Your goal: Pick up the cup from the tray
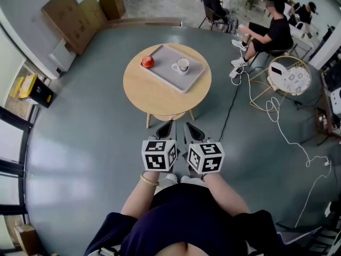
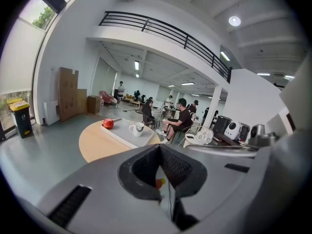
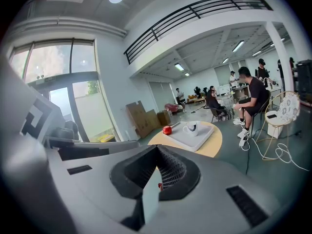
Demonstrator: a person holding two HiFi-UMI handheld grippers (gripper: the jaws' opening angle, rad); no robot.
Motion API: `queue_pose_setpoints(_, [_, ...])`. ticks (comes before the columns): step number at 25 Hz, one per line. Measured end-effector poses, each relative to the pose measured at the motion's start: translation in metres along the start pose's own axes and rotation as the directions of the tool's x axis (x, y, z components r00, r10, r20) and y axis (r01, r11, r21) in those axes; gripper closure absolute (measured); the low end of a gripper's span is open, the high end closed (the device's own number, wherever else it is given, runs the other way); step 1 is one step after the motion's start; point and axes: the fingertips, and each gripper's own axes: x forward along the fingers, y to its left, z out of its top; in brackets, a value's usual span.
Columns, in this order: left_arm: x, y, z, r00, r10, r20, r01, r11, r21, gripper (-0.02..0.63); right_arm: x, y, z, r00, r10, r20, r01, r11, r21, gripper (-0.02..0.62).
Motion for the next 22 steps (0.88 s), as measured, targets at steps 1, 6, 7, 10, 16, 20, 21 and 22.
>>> queue_pose_setpoints(1, [0.0, 0.0, 0.0, 1.0, 0.001, -0.002, -0.001, 1.0, 0.002, 0.6, 0.0, 0.0, -0.001, 1.0, 0.0, -0.001, 0.0, 1.0, -0.001, 0.588])
queue_pose_setpoints(6, [-0.001, 0.005, -0.001, 1.0, 0.007, -0.005, -0.007, 1.0, 0.0, 0.6, 0.003, 0.003, -0.002, 1.0, 0.019, 0.004, -0.019, 0.999, 0.03, 0.588])
queue_pose_setpoints(7, [-0.001, 0.007, -0.001, 1.0, 0.006, -0.007, -0.006, 1.0, -0.001, 0.6, 0.004, 0.003, -0.002, 1.0, 0.018, 0.003, -0.018, 0.999, 0.037, 0.588])
queue_pose_setpoints(10, [-0.002, 0.01, -0.004, 1.0, 0.0, -0.011, 0.0, 1.0, -0.003, 0.6, 0.006, 0.004, -0.006, 1.0, 0.011, -0.007, -0.01, 0.999, 0.037, 0.588])
queue_pose_setpoints(16, [-0.003, 0.02, -0.005, 1.0, -0.014, -0.015, 0.014, 1.0, -0.008, 0.6, 0.013, 0.011, -0.007, 1.0, 0.005, -0.009, -0.005, 1.0, 0.029, 0.588])
queue_pose_setpoints(20, [-0.005, 0.029, -0.003, 1.0, -0.019, -0.018, 0.019, 1.0, -0.004, 0.6, 0.018, 0.017, -0.005, 1.0, -0.003, -0.004, 0.003, 1.0, 0.026, 0.588])
queue_pose_setpoints(21, [-0.005, 0.031, -0.003, 1.0, -0.021, -0.019, 0.021, 1.0, -0.001, 0.6, 0.02, 0.018, -0.006, 1.0, -0.007, -0.003, 0.007, 1.0, 0.029, 0.588])
queue_pose_setpoints(22, [-0.005, 0.033, -0.003, 1.0, -0.022, -0.021, 0.022, 1.0, 0.002, 0.6, 0.021, 0.019, -0.006, 1.0, -0.01, -0.003, 0.011, 0.999, 0.032, 0.588])
